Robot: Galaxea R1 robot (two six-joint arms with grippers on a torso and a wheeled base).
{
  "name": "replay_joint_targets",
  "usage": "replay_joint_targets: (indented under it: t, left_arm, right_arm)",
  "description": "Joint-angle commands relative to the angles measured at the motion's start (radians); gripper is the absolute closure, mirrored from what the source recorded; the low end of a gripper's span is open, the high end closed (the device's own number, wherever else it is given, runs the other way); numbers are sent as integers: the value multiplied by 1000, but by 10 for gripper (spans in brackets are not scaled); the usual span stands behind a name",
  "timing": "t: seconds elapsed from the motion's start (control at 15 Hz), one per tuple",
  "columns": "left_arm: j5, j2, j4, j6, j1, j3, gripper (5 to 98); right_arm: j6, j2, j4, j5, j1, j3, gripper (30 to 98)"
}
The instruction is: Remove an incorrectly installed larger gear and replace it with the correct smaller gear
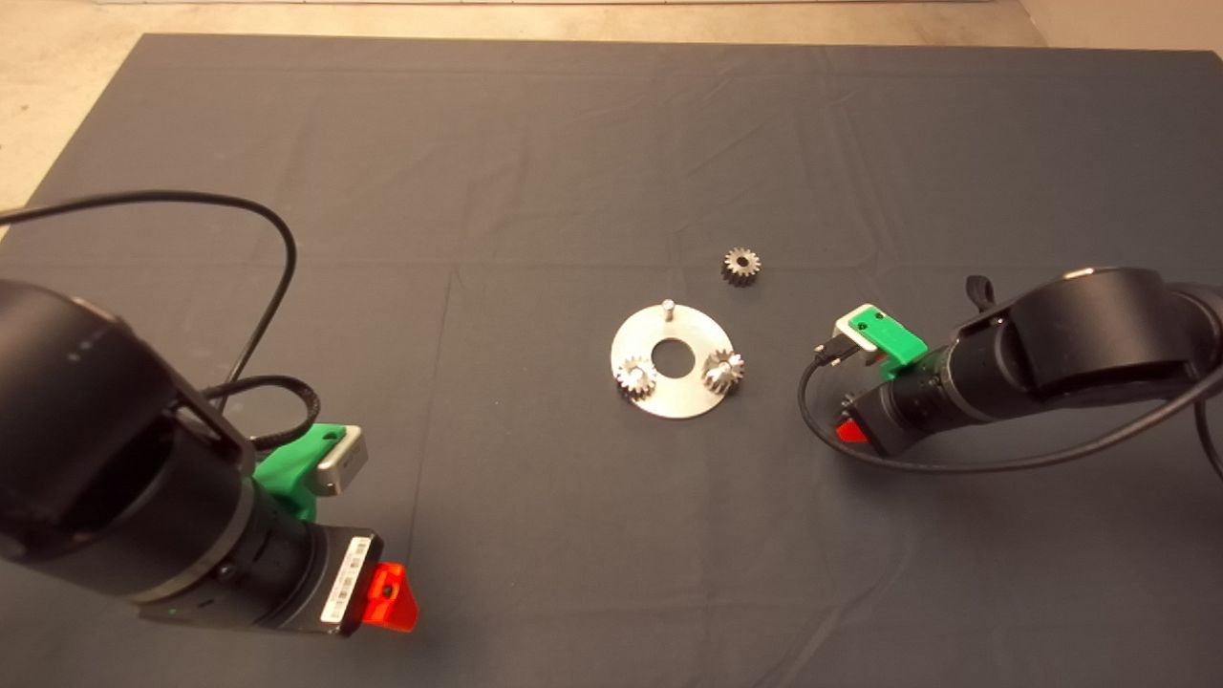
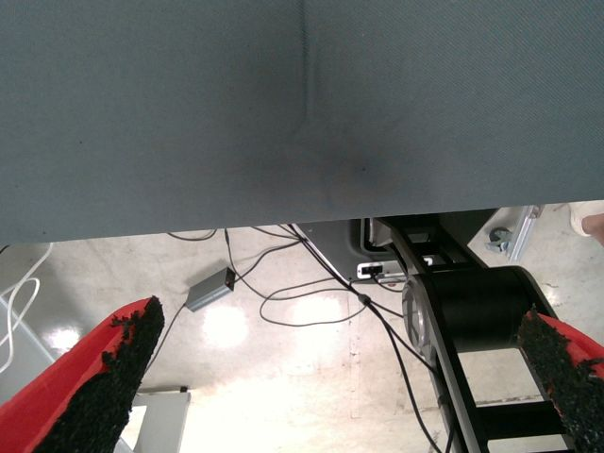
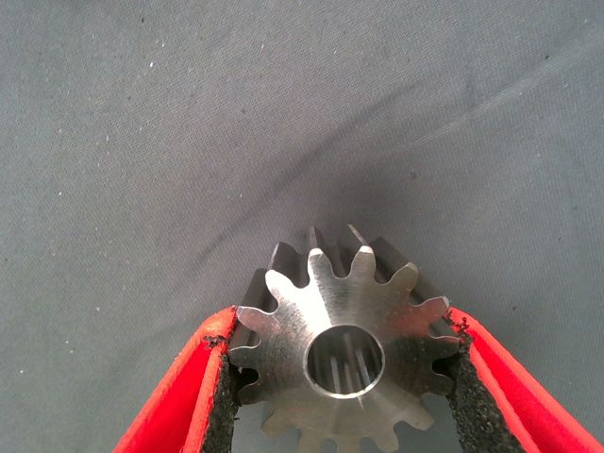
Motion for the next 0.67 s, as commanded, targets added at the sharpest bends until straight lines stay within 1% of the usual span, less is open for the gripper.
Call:
replay_joint_targets:
  t: [0.0, 0.53, 0.6]
  left_arm:
    - [3, 0, -8, 2, -6, 13, 61]
    - [2, 0, -8, 2, -6, 13, 61]
    - [2, 0, -8, 2, -6, 13, 61]
  right_arm:
    - [9, -5, -46, -72, 13, 20, 799]
    - [9, -8, -46, -72, 13, 20, 797]
    - [12, -8, -46, -72, 13, 20, 784]
